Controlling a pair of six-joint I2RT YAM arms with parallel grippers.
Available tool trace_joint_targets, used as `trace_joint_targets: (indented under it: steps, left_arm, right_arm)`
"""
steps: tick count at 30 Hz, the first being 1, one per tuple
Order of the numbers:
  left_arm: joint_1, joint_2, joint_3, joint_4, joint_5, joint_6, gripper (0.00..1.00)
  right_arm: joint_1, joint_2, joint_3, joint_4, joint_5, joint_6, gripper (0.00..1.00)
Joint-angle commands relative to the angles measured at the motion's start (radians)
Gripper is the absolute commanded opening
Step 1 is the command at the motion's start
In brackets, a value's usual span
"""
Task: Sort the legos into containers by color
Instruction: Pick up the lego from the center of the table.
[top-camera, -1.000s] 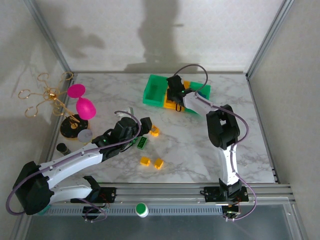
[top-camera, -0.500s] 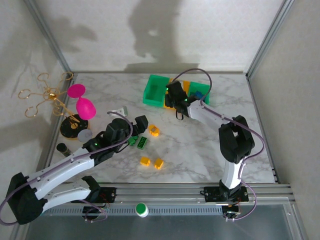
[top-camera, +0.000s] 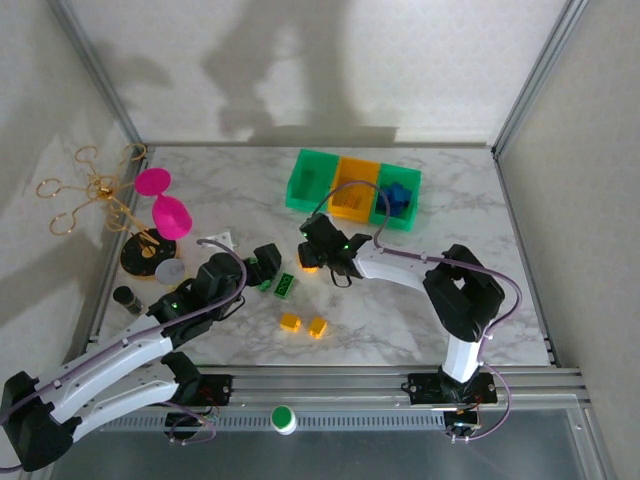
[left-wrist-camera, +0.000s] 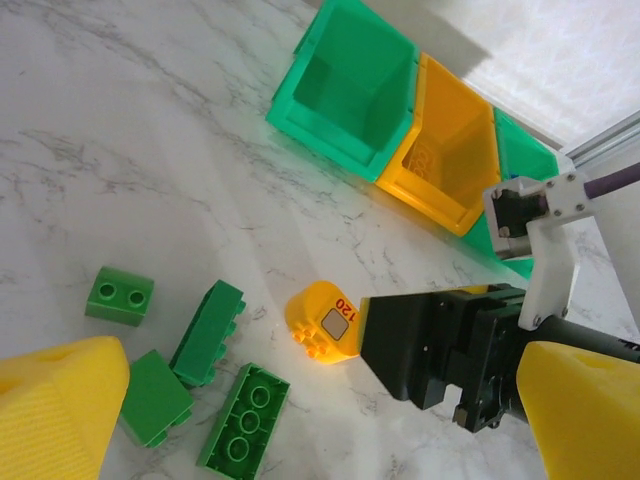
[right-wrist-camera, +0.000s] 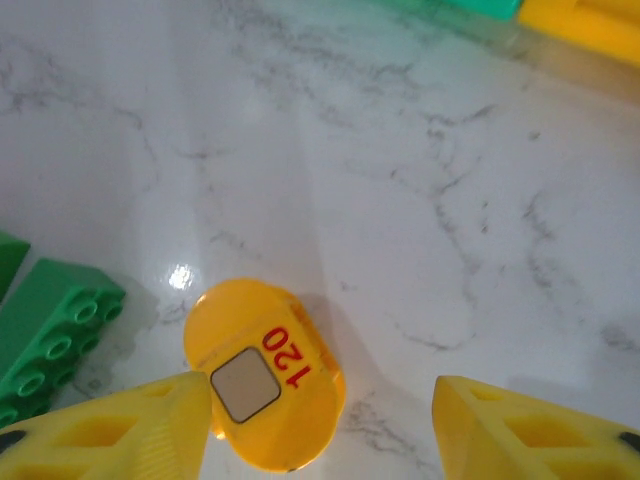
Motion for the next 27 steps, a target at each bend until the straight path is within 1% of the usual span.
trace_joint_targets:
  steps: [1,5,13,17,20,24,27]
  left_arm:
    - [0.008,-0.011,-0.01,-0.026,-0.03,-0.014,0.99]
    - [0.009,-0.006,-0.016,-0.019,-0.03,-0.013,1.0]
    - [0.009,0.004,-0.016,-0.013,-0.033,-0.011,1.0]
    - [0.009,0.007,-0.017,-0.009,-0.033,-0.007,1.0]
    - [0.008,0.015,-0.01,-0.007,-0.031,-0.005,1.0]
    - [0.009,0.027,-0.006,-0.001,-0.028,-0.002,1.0]
    - [0.009,0.038,-0.005,0.007,-0.02,-0.002,1.0]
  right_arm:
    - [0.019,0.038,-0.016,0.035,-0.003,0.023,0.64]
    - [0.032,0.063,-0.005,0.055,-0.002,0.007,0.67]
    - [0.033,0.147,0.06,0.038,0.006,-0.013,0.68]
    - [0.033,0.156,0.067,0.044,0.016,-0.019,0.66]
    - [0.036,0.163,0.081,0.041,-0.011,-0.027,0.64]
    - [0.043,0.141,0.069,0.051,-0.015,-0.025,0.67]
    - [0.043,0.142,0.069,0.044,-0.013,-0.021,0.67]
